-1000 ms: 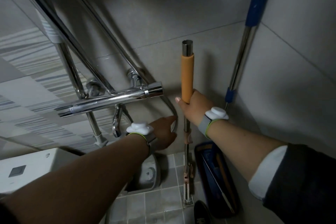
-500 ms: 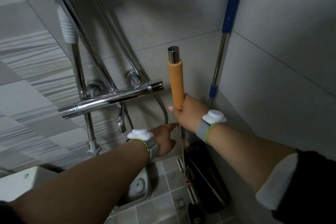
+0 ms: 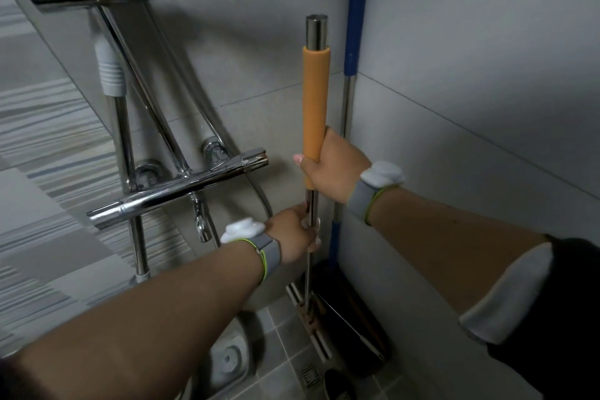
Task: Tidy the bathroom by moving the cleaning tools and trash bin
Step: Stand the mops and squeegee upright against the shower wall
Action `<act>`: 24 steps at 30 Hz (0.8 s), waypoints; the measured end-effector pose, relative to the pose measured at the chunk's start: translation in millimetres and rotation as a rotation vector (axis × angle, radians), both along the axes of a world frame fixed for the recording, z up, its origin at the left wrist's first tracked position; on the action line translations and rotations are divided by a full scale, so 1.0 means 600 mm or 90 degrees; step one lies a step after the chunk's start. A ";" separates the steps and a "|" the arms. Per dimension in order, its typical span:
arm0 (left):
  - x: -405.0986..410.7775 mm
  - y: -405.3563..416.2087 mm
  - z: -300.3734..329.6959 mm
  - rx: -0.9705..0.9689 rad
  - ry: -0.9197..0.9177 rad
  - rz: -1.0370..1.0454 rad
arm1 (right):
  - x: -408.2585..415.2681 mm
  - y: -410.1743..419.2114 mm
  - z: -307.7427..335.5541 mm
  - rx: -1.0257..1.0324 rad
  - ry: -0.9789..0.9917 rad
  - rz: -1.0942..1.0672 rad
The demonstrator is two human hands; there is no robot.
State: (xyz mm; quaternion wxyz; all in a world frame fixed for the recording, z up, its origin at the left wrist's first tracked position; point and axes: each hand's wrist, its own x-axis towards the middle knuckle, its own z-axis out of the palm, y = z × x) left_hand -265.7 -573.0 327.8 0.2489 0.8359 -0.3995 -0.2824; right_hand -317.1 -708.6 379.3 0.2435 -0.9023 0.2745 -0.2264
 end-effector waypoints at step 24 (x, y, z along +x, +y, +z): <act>0.017 -0.152 -0.017 0.077 -0.027 0.003 | -0.008 -0.140 -0.150 0.101 0.110 0.007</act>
